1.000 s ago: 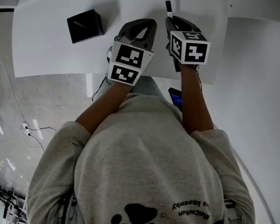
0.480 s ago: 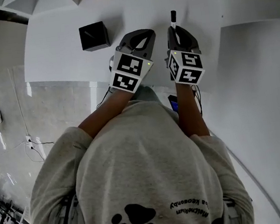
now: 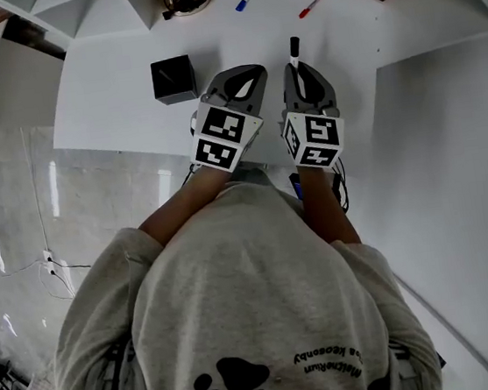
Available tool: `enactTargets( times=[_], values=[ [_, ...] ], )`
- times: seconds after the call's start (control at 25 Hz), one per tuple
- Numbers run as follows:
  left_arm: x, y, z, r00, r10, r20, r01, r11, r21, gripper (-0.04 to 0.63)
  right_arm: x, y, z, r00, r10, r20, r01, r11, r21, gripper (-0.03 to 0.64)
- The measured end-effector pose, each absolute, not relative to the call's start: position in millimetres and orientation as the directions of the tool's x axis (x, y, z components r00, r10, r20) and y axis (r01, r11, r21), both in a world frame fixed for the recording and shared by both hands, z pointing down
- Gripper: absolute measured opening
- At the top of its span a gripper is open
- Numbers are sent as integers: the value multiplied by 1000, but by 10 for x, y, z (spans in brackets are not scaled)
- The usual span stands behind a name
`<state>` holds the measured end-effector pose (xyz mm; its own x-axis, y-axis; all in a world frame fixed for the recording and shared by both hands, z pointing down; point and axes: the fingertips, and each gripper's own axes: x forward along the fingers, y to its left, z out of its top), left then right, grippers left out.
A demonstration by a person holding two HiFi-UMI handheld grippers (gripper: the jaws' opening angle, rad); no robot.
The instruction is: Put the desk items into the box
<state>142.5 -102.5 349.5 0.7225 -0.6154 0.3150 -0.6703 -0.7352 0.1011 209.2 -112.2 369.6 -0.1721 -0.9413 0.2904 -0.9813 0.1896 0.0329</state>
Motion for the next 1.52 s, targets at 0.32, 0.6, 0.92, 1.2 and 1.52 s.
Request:
enactTargets(
  times=[0.32,0.6,0.92,1.2,1.52],
  values=[
    [1099,-999,3450,678,-666,311,-721,-686,103,3,1716,-1136,3503,-245,-938,247,-966,259,25,74],
    [700,-999,3460,621,-719,313,-776,-621,111,5,1313,-1179,3448,-327,-916,230,-940,341,21,74],
    [250,-1050,3443,544,-777,315,-834,-541,107,5,836,-1312,3373,-425,-880,212,-898,439,23,74],
    [-41,-1135,3463,495,-806,326,-866,-488,109,3,538,-1436,3367,-482,-851,210,-868,497,18,74],
    [-313,-1139,3458,436,-838,329,-899,-423,114,3,181,-1490,3322,-564,-803,194,-818,575,7,74]
  ],
)
